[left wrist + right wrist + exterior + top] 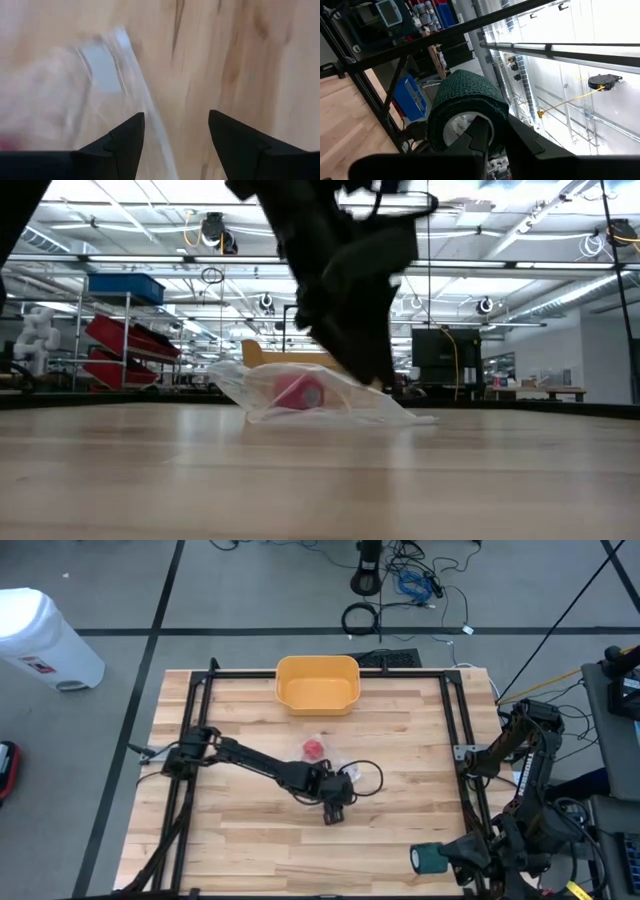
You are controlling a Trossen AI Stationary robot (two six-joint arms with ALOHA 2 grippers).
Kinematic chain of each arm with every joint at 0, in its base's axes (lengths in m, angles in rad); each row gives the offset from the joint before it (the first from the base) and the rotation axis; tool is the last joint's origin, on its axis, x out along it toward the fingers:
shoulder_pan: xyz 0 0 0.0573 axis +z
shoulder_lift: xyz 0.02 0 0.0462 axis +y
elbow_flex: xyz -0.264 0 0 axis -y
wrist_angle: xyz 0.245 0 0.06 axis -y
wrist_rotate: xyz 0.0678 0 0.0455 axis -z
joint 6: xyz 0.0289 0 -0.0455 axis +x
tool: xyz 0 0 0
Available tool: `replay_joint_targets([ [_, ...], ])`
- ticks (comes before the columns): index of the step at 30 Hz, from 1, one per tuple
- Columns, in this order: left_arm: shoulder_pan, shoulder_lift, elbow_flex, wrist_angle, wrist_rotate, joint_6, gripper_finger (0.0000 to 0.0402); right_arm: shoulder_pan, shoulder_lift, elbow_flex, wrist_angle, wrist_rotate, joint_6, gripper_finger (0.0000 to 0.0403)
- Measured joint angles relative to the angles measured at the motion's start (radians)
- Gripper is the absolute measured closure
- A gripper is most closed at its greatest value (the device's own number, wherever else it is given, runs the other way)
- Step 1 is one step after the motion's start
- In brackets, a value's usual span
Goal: Roll bandage
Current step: Put the rolled green bandage into the transparent zip bag
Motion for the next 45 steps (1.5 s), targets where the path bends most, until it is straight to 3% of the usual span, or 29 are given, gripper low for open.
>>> replay_joint_targets([
  [6, -0.026, -0.017, 0.013, 0.001, -0.142, 0.007, 0.0173, -0.01, 0.0, 0.0, 0.0, -0.001, 0.0, 0.0364],
  [29, -0.052, -0.01, -0.029, 0.03, -0.211, -0.002, 0.0173, -0.074, 0.0, 0.0, -0.001, 0.003, 0.038, 0.0364],
  [37, -0.05, -0.01, -0.029, 0.021, -0.356, -0.001, 0.0173, -0.077, 0.0, 0.0, -0.001, 0.005, 0.038, 0.0364],
  [42, -0.05, -0.01, -0.029, 0.0, -0.345, -0.001, 0.0173, -0.077, 0.0, 0.0, -0.001, 0.01, 0.038, 0.0364],
  [45, -0.051, -0.01, -0.037, 0.012, -0.289, -0.001, 0.0173, -0.077, 0.0, 0.0, -0.001, 0.011, 0.038, 0.0364],
])
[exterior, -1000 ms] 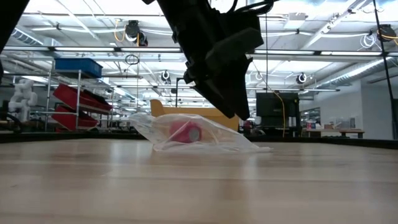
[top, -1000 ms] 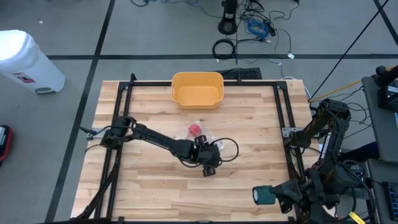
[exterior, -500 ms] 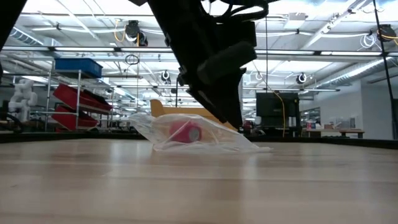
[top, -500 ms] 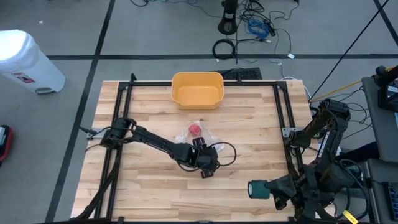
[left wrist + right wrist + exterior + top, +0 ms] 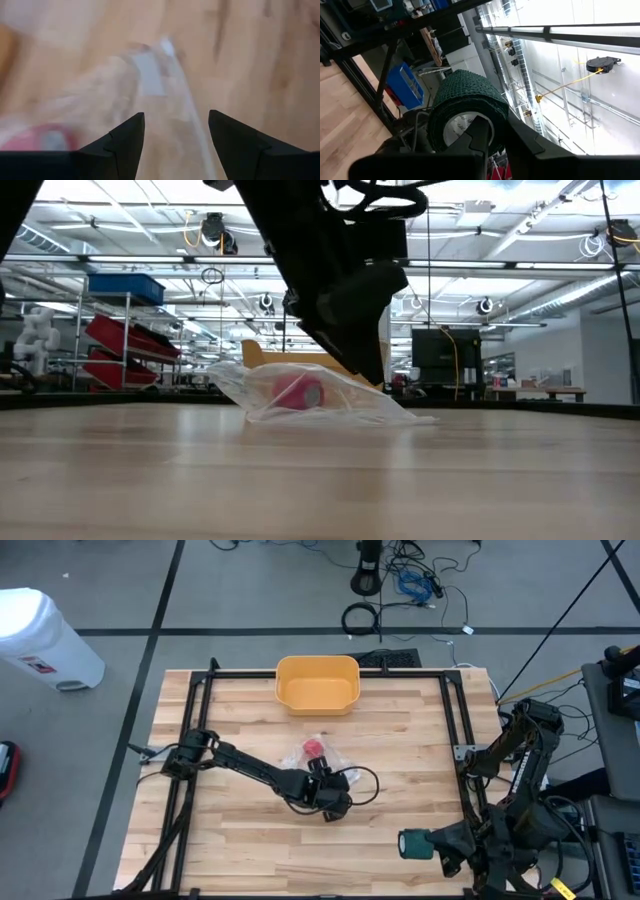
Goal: Roll bandage
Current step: Put the rolled green bandage into the transparent zip bag
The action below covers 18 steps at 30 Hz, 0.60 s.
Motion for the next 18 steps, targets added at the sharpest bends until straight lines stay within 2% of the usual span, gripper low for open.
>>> replay_joint_targets([
  [4, 0.0, 0.0, -0.032, 0.007, 0.066, 0.031, 0.0173, 0.0, 0.0, 0.0, 0.0, 0.002, 0.0, 0.0364],
  [18, 0.014, 0.0, -0.088, 0.024, 0.05, 0.035, 0.0173, 0.0, 0.0, 0.0, 0.0, 0.001, -0.003, 0.0364],
])
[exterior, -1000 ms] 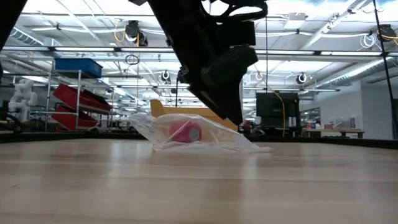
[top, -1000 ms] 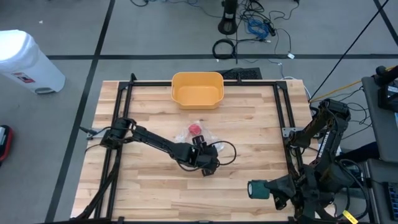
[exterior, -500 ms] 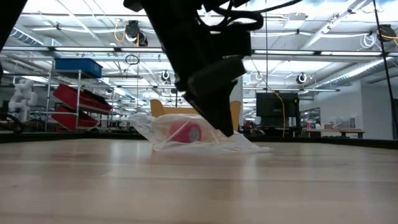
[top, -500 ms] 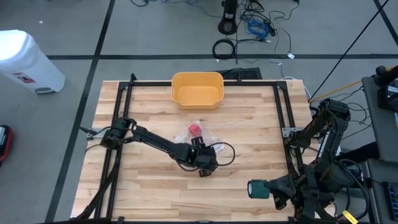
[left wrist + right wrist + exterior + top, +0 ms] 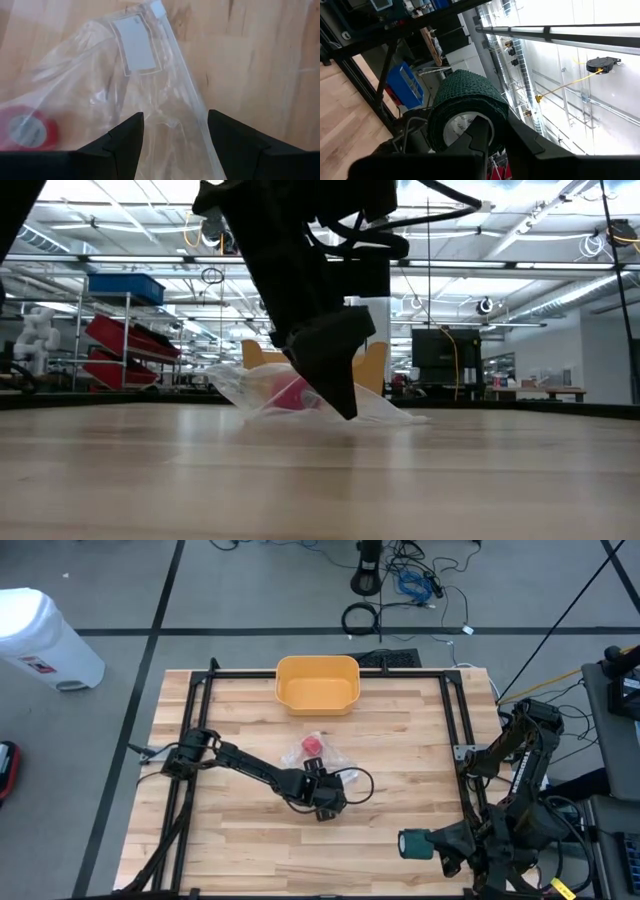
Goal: Roll bandage
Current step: Put the rolled green bandage into the transparent zip bag
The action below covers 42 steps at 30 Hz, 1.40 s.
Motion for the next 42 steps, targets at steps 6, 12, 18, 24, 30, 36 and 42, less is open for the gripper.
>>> replay_joint_targets([
  [6, -0.009, 0.0, 0.0, 0.0, 0.016, 0.022, 0.0173, 0.0, 0.0, 0.0, -0.001, 0.0, 0.002, 0.0364],
  [12, -0.006, 0.0, 0.0, -0.002, -0.047, 0.025, 0.0173, 0.0, 0.0, 0.0, -0.001, 0.0, 0.001, 0.0364],
  [18, -0.008, 0.0, 0.0, -0.009, -0.105, 0.047, 0.0173, 0.0, 0.0, 0.0, -0.002, 0.001, 0.002, 0.0364],
  [24, -0.008, 0.0, 0.0, -0.035, -0.138, 0.045, 0.0173, 0.0, 0.0, 0.0, -0.002, 0.001, 0.002, 0.0364],
  [30, -0.008, 0.0, 0.0, -0.082, -0.093, 0.016, 0.0173, 0.0, 0.0, 0.0, -0.003, 0.003, 0.001, 0.0364],
  [36, -0.014, 0.0, 0.001, -0.095, -0.141, 0.018, 0.0173, 0.0, 0.0, 0.0, -0.003, 0.004, 0.0, 0.0364],
  [42, -0.013, 0.0, 0.001, -0.118, -0.187, 0.018, 0.0173, 0.001, 0.0, 0.0, -0.003, 0.005, 0.001, 0.0364],
])
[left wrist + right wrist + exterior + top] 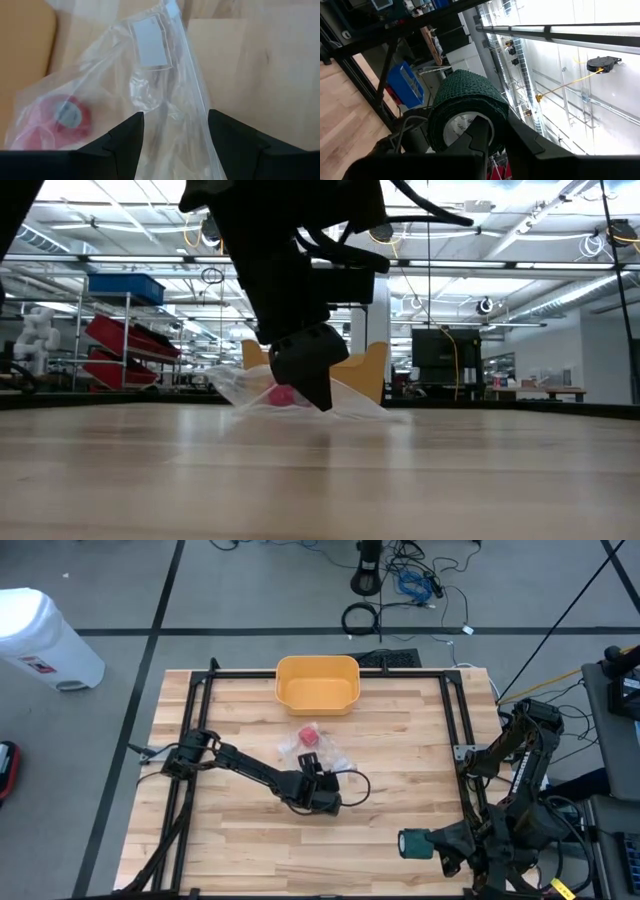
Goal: Roll bandage
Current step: Put the rolled green bandage into the transparent zip bag
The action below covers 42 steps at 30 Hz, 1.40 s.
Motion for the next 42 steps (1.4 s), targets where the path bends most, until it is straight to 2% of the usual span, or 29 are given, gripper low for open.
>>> replay_joint_targets([
  [6, 0.0, 0.0, 0.0, -0.009, -0.067, 0.0, 0.0173, 0.001, 0.0, 0.0, 0.0, 0.0, -0.002, 0.0364],
  [13, 0.0, 0.0, 0.0, -0.044, -0.067, -0.002, 0.0173, 0.001, 0.0, 0.0, 0.0, 0.0, -0.006, 0.0364],
  [17, 0.0, 0.0, 0.0, -0.041, 0.017, -0.002, 0.0173, 0.001, 0.0, 0.0, 0.0, 0.001, -0.006, 0.0364],
  [19, -0.001, 0.0, 0.0, -0.042, 0.026, -0.002, 0.0173, 0.001, 0.0, 0.0, 0.0, 0.0, -0.006, 0.0364],
  [25, 0.001, 0.0, 0.0, -0.043, -0.059, -0.003, 0.0173, 0.001, 0.0, 0.0, 0.0, 0.001, -0.006, 0.0364],
  [30, 0.001, 0.0, 0.0, -0.047, -0.07, -0.003, 0.0187, 0.001, 0.0, 0.0, 0.0, 0.001, -0.006, 0.0364],
  [35, 0.0, 0.001, 0.0, -0.028, 0.01, -0.005, 0.0205, 0.001, 0.0, 0.0, 0.0, 0.001, -0.006, 0.0364],
  [42, -0.002, 0.001, 0.0, -0.015, 0.013, -0.002, 0.0207, 0.001, 0.0, 0.0, 0.0, 0.001, -0.006, 0.0364],
])
